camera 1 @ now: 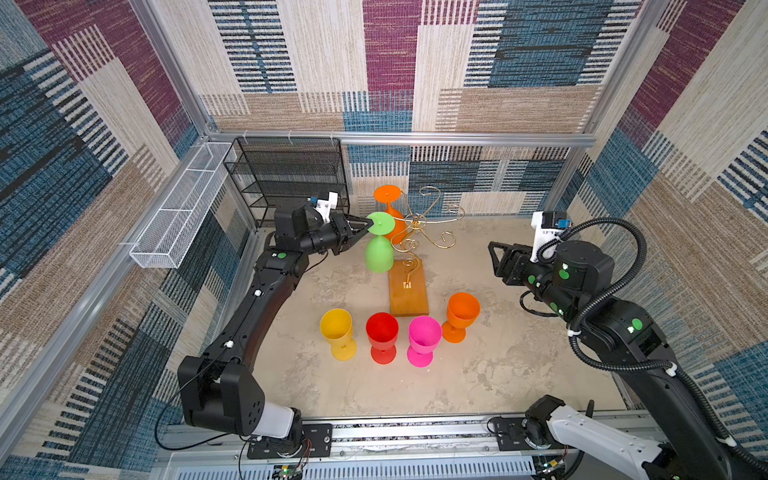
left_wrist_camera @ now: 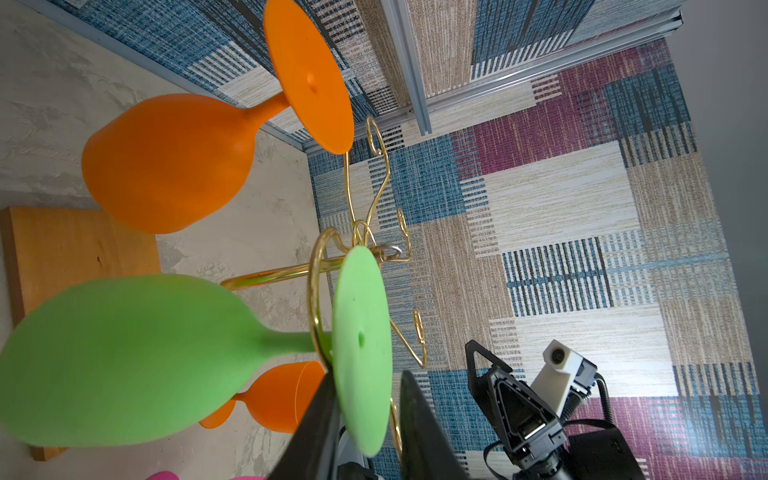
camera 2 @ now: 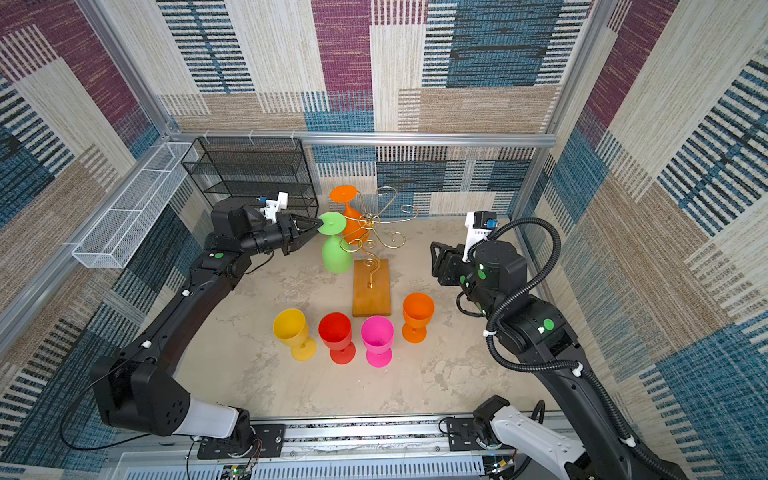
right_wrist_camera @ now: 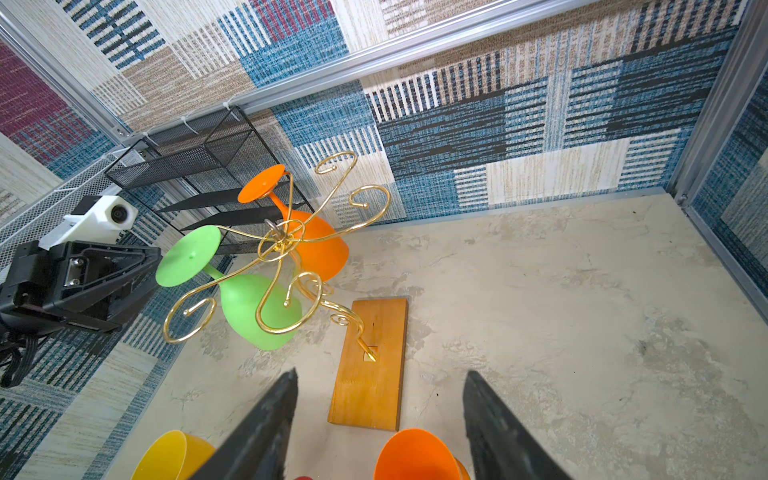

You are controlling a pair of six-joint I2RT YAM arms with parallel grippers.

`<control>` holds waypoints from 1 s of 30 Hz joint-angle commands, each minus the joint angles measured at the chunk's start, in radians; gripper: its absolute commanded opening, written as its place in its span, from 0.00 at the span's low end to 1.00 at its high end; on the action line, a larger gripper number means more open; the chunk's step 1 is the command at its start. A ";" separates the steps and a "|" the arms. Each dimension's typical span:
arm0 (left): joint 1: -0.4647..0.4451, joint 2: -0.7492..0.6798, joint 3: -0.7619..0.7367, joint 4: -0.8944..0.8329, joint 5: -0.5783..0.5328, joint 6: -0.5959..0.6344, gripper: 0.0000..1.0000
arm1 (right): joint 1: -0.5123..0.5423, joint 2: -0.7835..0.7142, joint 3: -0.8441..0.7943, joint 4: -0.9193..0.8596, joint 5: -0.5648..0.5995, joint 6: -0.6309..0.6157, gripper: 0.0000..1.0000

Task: Take the wine glass off the wine glass rack
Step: 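Close the left gripper on the green glass foot on the rack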

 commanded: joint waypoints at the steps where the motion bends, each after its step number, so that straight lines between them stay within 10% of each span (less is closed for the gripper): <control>1: -0.002 -0.001 0.009 0.027 0.023 -0.015 0.25 | -0.004 0.002 -0.002 0.037 -0.012 -0.009 0.65; 30: 0.014 -0.031 0.048 -0.032 0.048 -0.061 0.00 | -0.021 -0.019 -0.042 0.056 -0.037 -0.006 0.66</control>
